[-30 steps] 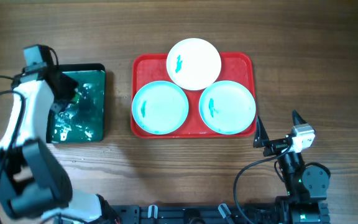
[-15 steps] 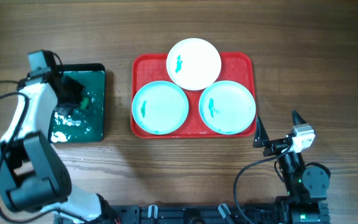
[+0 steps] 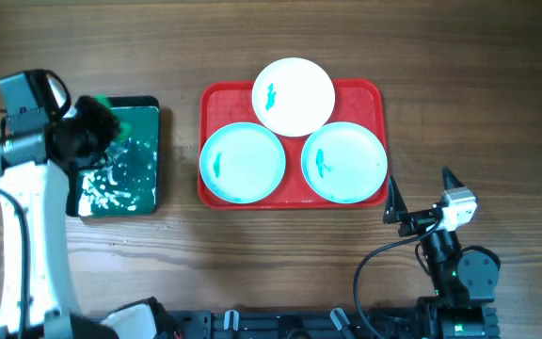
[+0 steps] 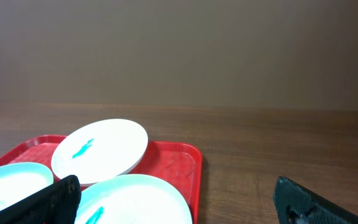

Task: Clean dirty plates on tray and stack at the side
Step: 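Carry the sponge with the left gripper onto the front-left plate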

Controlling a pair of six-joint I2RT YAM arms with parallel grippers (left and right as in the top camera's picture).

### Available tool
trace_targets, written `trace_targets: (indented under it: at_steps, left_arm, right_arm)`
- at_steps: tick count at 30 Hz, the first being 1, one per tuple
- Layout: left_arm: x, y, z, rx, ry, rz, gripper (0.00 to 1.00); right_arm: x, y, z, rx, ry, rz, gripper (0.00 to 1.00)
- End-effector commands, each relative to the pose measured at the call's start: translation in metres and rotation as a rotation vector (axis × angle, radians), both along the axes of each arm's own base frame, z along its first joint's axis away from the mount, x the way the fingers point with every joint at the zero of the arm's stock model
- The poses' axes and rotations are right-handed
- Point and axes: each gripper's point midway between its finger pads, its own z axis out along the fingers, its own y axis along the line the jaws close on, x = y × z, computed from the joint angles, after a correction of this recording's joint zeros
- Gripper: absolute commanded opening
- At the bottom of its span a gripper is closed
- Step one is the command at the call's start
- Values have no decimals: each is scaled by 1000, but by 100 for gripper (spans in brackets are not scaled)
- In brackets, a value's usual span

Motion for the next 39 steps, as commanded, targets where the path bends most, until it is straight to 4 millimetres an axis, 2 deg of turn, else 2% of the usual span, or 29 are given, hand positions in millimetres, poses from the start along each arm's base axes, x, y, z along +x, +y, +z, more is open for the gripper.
trace_targets:
  at_steps: [1,4,7,10,13,18,21,22,23,24,26,28,30,32,34,39]
  left_arm:
    - [-6,-72,8,-58,-45,-340,4]
    - [-20,-118,-16,-45,20,-500,4]
    - [-29,-150,-46,-12,79,-591,4]
    - [-33,-181,-85,52,130,-664,4]
    - [-30,-196,-118,115,189,-633,4]
    - [-30,-221,-151,148,221,-699,4]
    - [-32,-223,-163,166,244,-706,4]
    - [-31,-219,-167,188,259,-683,6]
    - [-30,-215,-169,205,265,-671,18]
    - [-30,-213,-170,218,270,-666,27]
    - [-30,-212,-170,222,270,-665,77]
    - [-29,-212,-168,222,265,-662,88]
    - [-27,-210,-161,219,258,-656,95]
    - [-23,-208,-146,217,243,-646,97]
    - [-18,-204,-120,213,210,-628,97]
    - [-7,-182,-29,199,29,-547,97]
  right_arm:
    - [0,-3,1,12,-4,-13,100]
    - [0,-3,1,12,-4,-13,100]
    - [0,-3,1,12,-4,-13,100]
    - [0,-3,1,12,-4,-13,100]
    - [0,-3,1,13,-4,-13,100]
    - [0,-3,1,12,-4,-13,100]
    - [0,-3,1,12,-4,-13,100]
    - [0,-3,1,13,-4,-13,100]
    - [0,-3,1,12,-4,-13,100]
    - [0,-3,1,12,-4,-13,100]
    - [0,-3,1,12,-4,-13,100]
    - [0,-3,1,12,-4,-13,100]
    - [0,-3,1,13,-4,-13,100]
    - [0,-3,1,13,-4,-13,100]
    - [0,-3,1,12,-4,-13,100]
    - [0,-3,1,12,-4,-13,100]
